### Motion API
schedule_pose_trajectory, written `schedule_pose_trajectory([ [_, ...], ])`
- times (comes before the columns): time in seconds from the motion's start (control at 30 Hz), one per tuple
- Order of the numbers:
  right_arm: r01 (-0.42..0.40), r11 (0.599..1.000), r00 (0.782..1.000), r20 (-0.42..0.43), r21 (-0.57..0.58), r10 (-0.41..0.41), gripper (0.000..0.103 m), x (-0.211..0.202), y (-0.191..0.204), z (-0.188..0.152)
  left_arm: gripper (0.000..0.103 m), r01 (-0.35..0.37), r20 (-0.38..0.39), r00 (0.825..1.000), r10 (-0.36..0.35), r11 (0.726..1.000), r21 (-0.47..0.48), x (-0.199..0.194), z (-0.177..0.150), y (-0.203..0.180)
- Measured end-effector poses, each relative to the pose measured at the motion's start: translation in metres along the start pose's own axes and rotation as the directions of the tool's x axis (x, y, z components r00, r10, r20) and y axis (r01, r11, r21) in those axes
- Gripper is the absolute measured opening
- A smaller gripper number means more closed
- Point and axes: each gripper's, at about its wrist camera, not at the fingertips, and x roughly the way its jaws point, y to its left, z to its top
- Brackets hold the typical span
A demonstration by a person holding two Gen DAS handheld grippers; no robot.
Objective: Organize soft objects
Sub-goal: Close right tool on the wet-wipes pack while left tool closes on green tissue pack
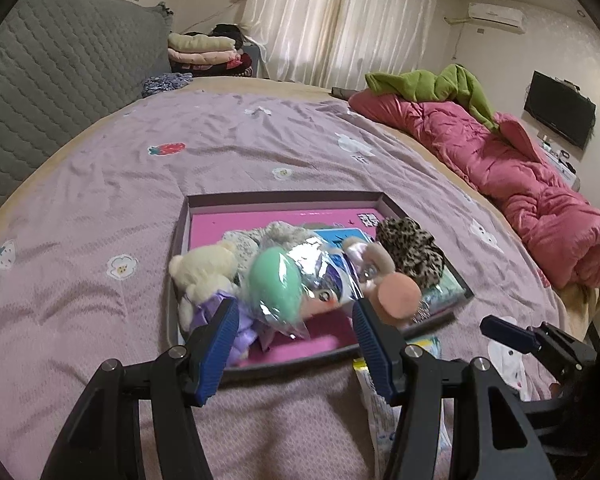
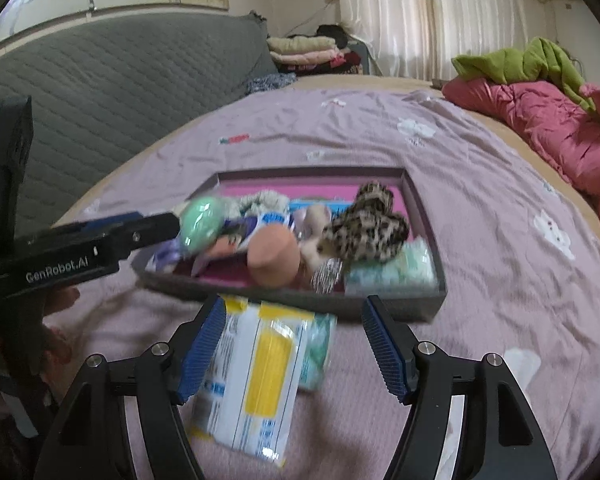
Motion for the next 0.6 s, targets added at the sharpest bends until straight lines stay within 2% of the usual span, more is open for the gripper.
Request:
schedule_pose_trajectory([
  [0.3, -0.001, 1.0, 0.997, -0.08, 0.021, 0.002, 0.073, 0.007, 0.021, -0.026, 0.059, -0.003, -0.019, 1.0, 0.003, 1.0, 0.008, -0.006, -0.009, -0.005],
  [0.47, 0.032, 0.999, 0.994, -0.101, -0.016, -0.033, 0.073, 0.014, 0.038, -0.037, 0.059, -0.003, -0.02, 1.0, 0.003, 1.0, 0.005, -0.009, -0.011, -0.004],
  [0.6, 0.055, 0.998, 0.992, -0.118, 0.001, -0.055, 0.073, 0.023, 0.043, -0.041, 0.059, 0.003, -0.018, 1.0, -0.003, 1.0, -0.001, -0.011, -0.011, -0.002],
])
